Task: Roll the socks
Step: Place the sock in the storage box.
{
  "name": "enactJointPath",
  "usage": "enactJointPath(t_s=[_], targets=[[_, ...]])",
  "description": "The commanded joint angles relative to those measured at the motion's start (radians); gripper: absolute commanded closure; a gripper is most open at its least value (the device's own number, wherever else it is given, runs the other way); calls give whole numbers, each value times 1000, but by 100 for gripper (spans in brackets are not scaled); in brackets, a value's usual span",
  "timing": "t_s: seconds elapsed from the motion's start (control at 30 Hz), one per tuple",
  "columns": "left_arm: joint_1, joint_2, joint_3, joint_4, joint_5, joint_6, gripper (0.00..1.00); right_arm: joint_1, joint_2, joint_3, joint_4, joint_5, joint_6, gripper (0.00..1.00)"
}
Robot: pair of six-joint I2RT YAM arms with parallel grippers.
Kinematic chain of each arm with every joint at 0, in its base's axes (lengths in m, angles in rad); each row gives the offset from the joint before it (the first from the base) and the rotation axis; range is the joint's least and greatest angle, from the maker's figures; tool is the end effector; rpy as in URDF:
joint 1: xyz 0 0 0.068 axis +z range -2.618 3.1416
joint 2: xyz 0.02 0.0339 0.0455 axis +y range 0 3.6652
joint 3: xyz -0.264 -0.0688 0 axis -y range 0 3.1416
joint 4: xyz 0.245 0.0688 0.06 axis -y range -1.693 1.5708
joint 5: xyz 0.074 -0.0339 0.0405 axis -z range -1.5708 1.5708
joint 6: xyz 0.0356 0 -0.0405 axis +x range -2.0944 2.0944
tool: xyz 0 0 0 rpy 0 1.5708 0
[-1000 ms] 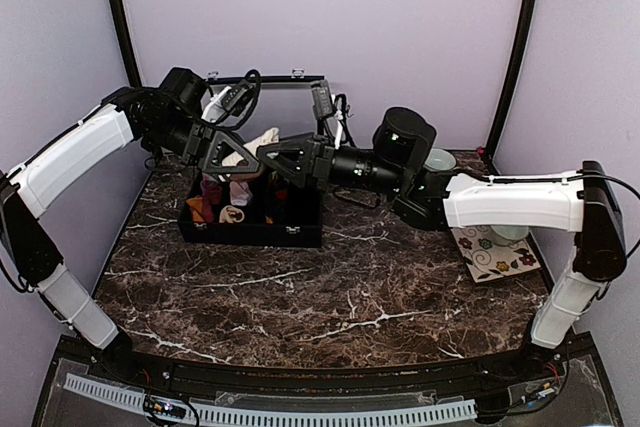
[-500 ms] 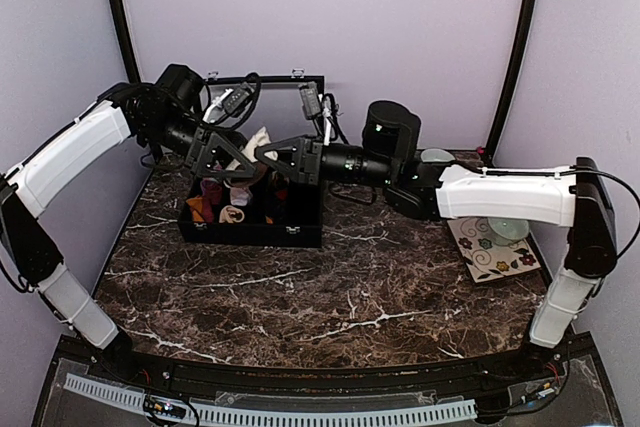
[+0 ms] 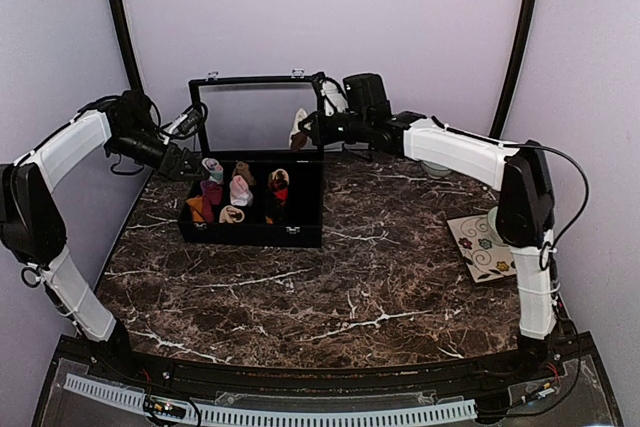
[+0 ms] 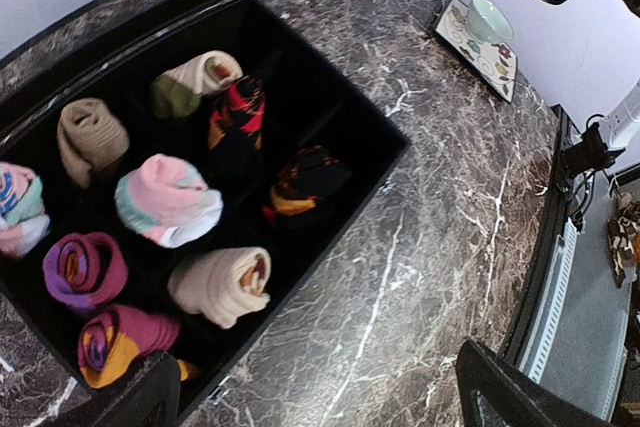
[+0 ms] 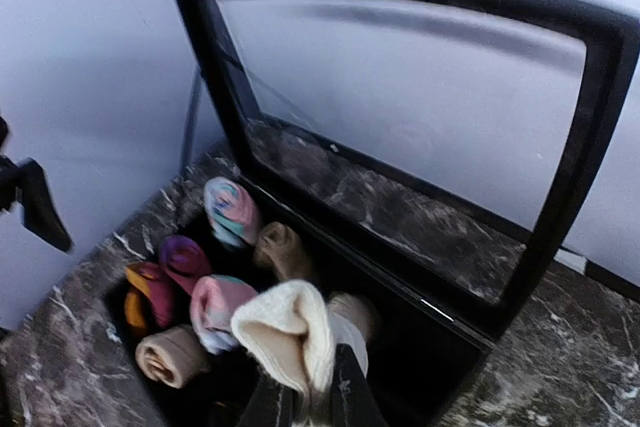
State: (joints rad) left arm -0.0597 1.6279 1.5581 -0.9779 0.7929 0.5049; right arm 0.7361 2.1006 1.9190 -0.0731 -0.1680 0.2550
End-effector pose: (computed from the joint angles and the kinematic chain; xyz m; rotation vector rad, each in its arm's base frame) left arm 0.3310 -0.0452 0.3341 0.9067 2.1816 -0.8198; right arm 0.3746 0.3474 0.3286 -0.5736 1.8186 0.8404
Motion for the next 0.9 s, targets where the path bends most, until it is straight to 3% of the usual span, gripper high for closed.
enactJointPath(t_s=[0.0, 0.17, 0.5, 0.87], targets=[[96, 62, -25, -24, 62, 77, 1, -19, 184, 208, -230, 103, -165, 100], [154, 97, -60, -47, 83, 141, 1, -42, 338, 345, -222, 108, -200, 100], [165, 110, -163, -17, 117, 172, 1, -47, 470, 343, -146, 132, -235, 100], [167, 92, -187, 11, 136, 161, 1, -47, 444, 277, 3, 186, -229, 100]])
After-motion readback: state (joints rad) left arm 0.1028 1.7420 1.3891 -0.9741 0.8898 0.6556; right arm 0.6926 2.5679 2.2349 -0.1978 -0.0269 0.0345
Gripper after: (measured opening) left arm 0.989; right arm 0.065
